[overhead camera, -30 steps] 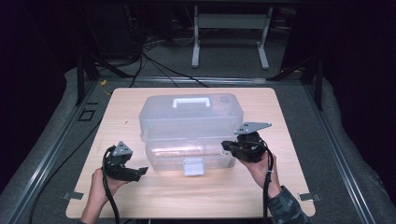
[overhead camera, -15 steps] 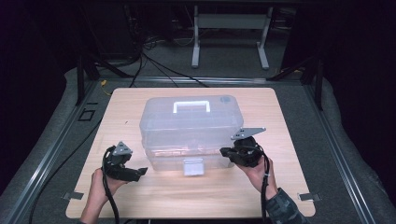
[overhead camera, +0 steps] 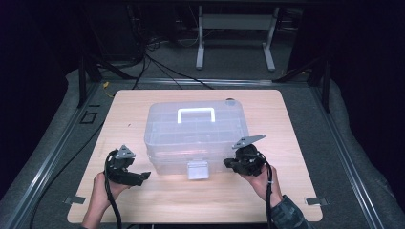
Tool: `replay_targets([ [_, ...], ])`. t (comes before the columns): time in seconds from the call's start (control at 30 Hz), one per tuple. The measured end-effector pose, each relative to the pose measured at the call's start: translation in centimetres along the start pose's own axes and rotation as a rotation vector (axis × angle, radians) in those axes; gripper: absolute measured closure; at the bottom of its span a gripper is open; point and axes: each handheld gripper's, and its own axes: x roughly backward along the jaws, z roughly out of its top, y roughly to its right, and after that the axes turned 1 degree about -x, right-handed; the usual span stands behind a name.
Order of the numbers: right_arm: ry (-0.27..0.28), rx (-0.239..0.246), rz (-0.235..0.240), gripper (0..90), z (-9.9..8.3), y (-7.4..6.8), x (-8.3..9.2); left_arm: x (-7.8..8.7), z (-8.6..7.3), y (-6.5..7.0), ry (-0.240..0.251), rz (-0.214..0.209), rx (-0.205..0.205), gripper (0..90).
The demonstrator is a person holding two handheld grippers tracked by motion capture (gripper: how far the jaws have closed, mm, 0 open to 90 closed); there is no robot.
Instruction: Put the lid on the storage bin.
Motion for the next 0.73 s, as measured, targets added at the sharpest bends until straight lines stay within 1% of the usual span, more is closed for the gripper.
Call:
replay_targets([
  [0.07, -0.008, 0.009, -0.014, 87.9, -0.5, 0.0, -0.4, -0.1, -0.1, -0.1, 0.001, -0.001, 0.001, 14.4],
  [0.1, -0.01, 0.005, -0.011, 87.8, -0.8, 0.1, -0.5, -0.1, -0.1, -0.1, -0.001, -0.001, 0.002, 14.4],
  [0.17, -0.013, 0.007, -0.012, 87.9, -1.0, 0.2, -0.4, -0.1, -0.2, -0.2, 0.002, 0.002, 0.004, 14.4],
  [0.2, -0.012, -0.002, -0.015, 87.8, -1.5, 0.5, -0.4, -0.1, -0.2, -0.3, 0.003, 0.003, 0.006, 14.3],
  [0.23, -0.012, -0.002, -0.015, 87.8, -1.5, 0.5, -0.4, -0.1, -0.3, -0.3, 0.002, 0.004, 0.009, 14.3],
  [0.27, -0.021, -0.009, -0.028, 87.7, -1.8, 0.7, -0.3, -0.1, -0.3, -0.4, 0.004, 0.005, 0.011, 14.3],
  [0.3, -0.025, -0.025, -0.04, 87.1, -2.6, 1.3, -0.1, -0.2, -0.4, -0.5, 0.002, 0.007, 0.012, 14.2],
  [0.33, -0.025, -0.025, -0.04, 87.1, -2.6, 1.3, -0.1, -0.3, -0.5, -0.5, 0.003, 0.01, 0.015, 14.2],
  [0.37, -0.023, -0.031, -0.048, 86.7, -3.1, 1.7, 0.1, -0.3, -0.5, -0.5, 0.003, 0.011, 0.017, 14.1],
  [0.43, -0.024, -0.052, -0.082, 85.5, -4.1, 2.5, 0.4, -0.5, -0.7, -0.7, -0.002, 0.014, 0.019, 14.0],
  [0.5, -0.03, -0.075, -0.129, 82.7, -5.3, 3.5, 0.7, -0.8, -0.8, -0.9, -0.005, 0.022, 0.025, 13.5],
  [0.53, -0.034, -0.115, -0.171, 75.5, -6.6, 4.9, 1.0, -1.0, -1.0, -1.0, -0.011, 0.024, 0.026, 12.2],
  [0.57, -0.034, -0.115, -0.171, 75.5, -6.6, 4.9, 1.0, -1.1, -1.1, -1.1, -0.012, 0.024, 0.03, 12.2],
  [0.6, -0.042, -0.129, -0.202, 70.6, -6.9, 5.3, 1.1, -1.2, -1.2, -1.3, -0.015, 0.027, 0.034, 11.9],
  [0.63, -0.031, -0.148, -0.193, 63.6, -7.5, 6.0, 1.1, -1.3, -1.3, -1.4, -0.02, 0.03, 0.039, 11.0],
  [0.67, -0.066, -0.168, -0.251, 54.1, -7.8, 6.5, 1.3, -1.4, -1.3, -1.5, -0.022, 0.031, 0.043, 9.7],
  [0.7, -0.065, -0.181, -0.255, 47.3, -8.1, 6.9, 1.3, -1.6, -1.4, -1.5, -0.025, 0.033, 0.048, 9.1],
  [0.73, -0.029, -0.196, -0.224, 41.5, -8.5, 7.4, 1.3, -1.7, -1.4, -1.6, -0.029, 0.036, 0.05, 8.2],
])
